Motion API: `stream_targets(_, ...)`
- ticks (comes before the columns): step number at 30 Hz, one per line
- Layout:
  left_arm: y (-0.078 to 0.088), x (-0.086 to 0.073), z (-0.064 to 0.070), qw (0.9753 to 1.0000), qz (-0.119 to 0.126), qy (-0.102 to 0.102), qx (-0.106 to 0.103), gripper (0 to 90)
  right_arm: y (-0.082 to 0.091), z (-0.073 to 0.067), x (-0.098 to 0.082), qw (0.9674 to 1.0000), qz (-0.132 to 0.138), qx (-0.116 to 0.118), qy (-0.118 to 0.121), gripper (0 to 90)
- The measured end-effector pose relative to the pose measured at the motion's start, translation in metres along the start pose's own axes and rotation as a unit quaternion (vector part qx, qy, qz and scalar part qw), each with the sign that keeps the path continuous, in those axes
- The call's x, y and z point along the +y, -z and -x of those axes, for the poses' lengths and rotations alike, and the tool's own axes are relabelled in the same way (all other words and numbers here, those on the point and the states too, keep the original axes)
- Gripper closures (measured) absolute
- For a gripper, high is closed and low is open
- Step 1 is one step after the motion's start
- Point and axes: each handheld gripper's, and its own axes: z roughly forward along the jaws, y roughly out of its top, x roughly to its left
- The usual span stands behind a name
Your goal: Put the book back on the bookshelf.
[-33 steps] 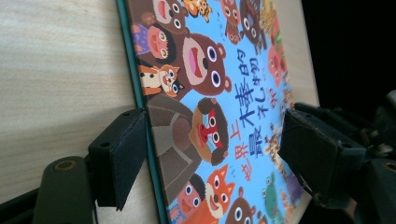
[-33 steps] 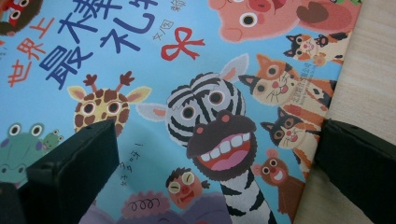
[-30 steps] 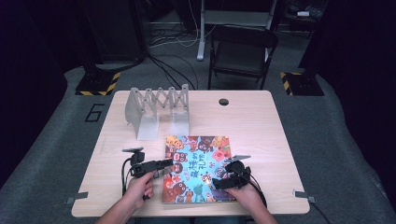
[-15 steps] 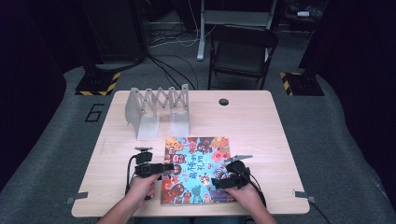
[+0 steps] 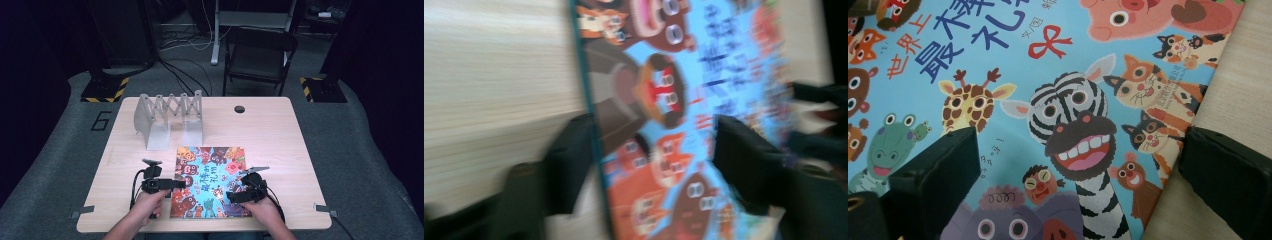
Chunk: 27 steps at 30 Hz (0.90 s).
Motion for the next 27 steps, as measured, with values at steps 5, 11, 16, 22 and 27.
stream_targets(5, 0.002, 0.001, 0.006, 0.9996, 0.016, -0.023, 0.006, 30.5, -0.001, 0.000, 0.001, 1.0000, -0.001, 0.000, -0.006, 0.5)
stream_targets(11, 0.017, 0.006, 0.006, 0.9948, 0.076, -0.030, -0.060, 35.8, -0.001, -0.002, 0.000, 1.0000, -0.001, -0.004, -0.003, 0.0)
stream_targets(16, 0.007, 0.006, 0.011, 0.9910, 0.044, -0.033, -0.122, 39.4, 0.000, 0.001, 0.001, 0.9999, -0.002, 0.005, -0.009, 0.0)
stream_targets(22, 0.004, 0.007, 0.010, 0.9957, 0.030, -0.045, -0.076, 46.9, -0.001, 0.000, 0.000, 1.0000, 0.002, 0.001, -0.002, 0.0)
stream_targets(27, 0.004, 0.006, 0.013, 0.9972, 0.035, -0.060, -0.028, 57.2, 0.000, -0.001, -0.001, 1.0000, 0.000, -0.001, 0.005, 0.0)
